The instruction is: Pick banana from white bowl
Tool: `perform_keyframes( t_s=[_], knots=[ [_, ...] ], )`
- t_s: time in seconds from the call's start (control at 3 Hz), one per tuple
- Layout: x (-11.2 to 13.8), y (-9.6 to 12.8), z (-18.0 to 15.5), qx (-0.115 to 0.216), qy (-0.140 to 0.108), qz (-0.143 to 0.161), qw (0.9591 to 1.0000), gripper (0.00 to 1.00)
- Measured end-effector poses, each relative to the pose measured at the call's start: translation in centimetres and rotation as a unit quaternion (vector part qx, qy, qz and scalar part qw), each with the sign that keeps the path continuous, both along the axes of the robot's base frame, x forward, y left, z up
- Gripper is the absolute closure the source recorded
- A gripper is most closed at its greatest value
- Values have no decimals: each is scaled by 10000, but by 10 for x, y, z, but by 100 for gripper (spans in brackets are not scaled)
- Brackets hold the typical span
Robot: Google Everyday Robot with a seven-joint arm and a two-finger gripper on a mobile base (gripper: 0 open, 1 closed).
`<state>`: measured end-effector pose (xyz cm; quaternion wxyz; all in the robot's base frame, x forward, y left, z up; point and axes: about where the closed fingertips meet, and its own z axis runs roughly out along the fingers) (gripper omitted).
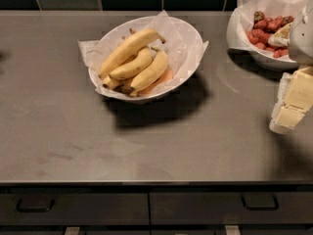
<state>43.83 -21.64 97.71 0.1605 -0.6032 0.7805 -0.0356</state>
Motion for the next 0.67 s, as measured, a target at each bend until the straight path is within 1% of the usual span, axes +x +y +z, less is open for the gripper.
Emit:
perform_keyframes(
  t_s=[0.33, 0.67],
  knots=[
    [0, 0, 0, 2, -1, 0, 10000, 0],
    [2, 1, 3, 83, -27, 25, 10000, 0]
  ],
)
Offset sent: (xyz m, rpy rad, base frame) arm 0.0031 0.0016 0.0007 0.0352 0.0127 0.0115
